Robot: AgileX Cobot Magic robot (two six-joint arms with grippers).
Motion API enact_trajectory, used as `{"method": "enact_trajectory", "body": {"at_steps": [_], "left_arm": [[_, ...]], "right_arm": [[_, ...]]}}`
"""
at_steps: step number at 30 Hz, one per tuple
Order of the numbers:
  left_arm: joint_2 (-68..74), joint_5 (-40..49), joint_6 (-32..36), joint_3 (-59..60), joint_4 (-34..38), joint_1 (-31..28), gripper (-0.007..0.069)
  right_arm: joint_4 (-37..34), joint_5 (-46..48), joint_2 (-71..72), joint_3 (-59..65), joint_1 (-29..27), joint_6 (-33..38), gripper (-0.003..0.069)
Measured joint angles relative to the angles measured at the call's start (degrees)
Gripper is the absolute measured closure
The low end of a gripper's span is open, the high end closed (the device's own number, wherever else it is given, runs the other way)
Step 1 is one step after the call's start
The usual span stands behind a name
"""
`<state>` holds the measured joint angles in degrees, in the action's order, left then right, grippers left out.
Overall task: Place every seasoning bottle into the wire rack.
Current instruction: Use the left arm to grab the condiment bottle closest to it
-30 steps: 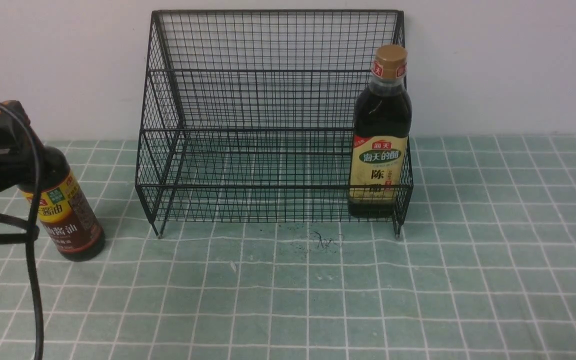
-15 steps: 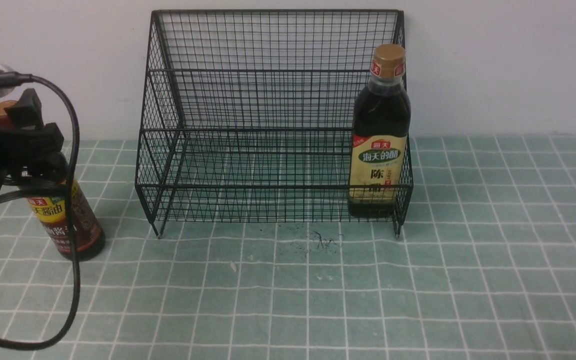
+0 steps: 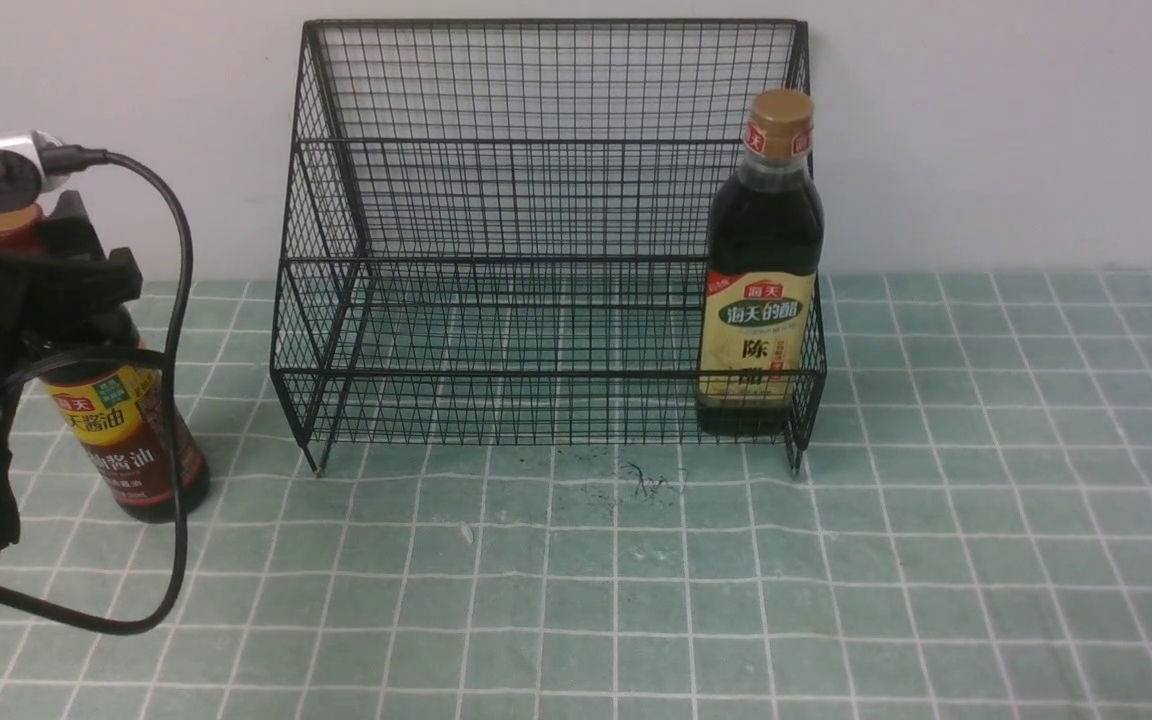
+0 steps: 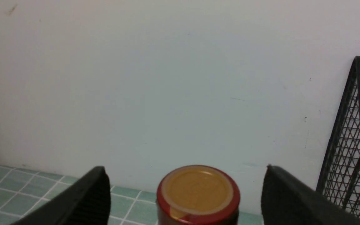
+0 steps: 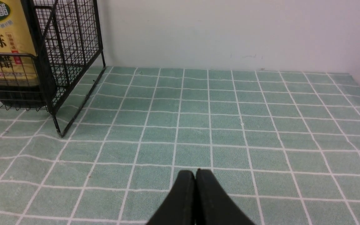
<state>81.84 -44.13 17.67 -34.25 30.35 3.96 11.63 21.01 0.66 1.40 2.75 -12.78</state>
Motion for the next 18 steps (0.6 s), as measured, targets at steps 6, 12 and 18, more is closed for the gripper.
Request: {"method": "enact_trajectory", "body": {"at_steps": [6, 12, 18], "left_arm": [[2.4, -1.3, 0.1, -0.1, 0.1, 0.0, 0.0036], [4.1, -0.9, 0.0, -0.1, 0.1, 0.0, 0.0224], [3.8, 0.2, -1.1, -0.1, 0.0, 0.0, 0.0355]], "right_arm": [[0.0, 0.0, 0.0, 0.0, 0.0, 0.0, 0.0673], [0.0, 0.0, 0.0, 0.0, 0.0, 0.0, 0.0673], [0.0, 0.0, 0.0, 0.0, 0.0, 0.0, 0.0673]]}}
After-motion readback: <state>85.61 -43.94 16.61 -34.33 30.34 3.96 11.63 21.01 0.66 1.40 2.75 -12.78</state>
